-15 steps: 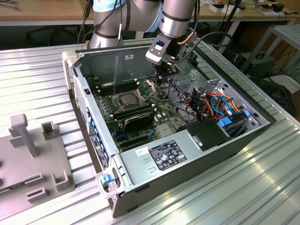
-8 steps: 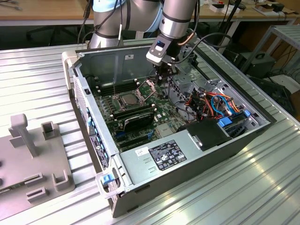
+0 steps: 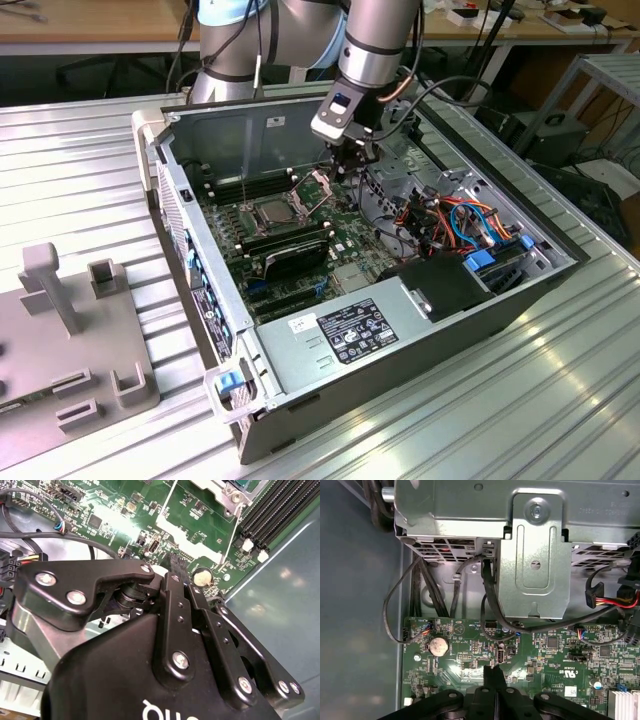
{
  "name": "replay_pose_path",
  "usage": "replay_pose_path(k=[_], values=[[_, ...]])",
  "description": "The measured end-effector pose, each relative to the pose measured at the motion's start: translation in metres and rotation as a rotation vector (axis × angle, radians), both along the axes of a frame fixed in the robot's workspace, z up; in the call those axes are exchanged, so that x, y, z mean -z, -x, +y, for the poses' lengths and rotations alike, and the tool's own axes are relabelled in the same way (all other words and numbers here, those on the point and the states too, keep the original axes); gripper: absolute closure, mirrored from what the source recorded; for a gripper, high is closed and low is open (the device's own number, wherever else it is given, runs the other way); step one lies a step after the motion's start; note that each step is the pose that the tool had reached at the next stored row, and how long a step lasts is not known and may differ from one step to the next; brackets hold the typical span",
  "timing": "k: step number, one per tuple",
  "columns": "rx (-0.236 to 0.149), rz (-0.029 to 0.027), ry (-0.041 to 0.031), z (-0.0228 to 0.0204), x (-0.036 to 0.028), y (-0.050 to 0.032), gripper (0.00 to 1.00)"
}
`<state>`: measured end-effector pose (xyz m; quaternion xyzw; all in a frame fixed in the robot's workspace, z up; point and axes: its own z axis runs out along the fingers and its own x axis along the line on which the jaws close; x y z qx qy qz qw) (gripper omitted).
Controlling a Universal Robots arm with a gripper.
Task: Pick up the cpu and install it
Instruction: 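Close the cpu cover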
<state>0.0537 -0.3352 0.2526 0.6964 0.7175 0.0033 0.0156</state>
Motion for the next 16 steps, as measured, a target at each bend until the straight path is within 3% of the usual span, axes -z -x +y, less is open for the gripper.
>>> replay_pose_path(k=[10,16], values=[[0.000,0.0000,0.0002,0.0000,0.0009,0.0006,0.89],[0.000,0.0000,0.0002,0.0000,0.0009,0.0067,0.89]])
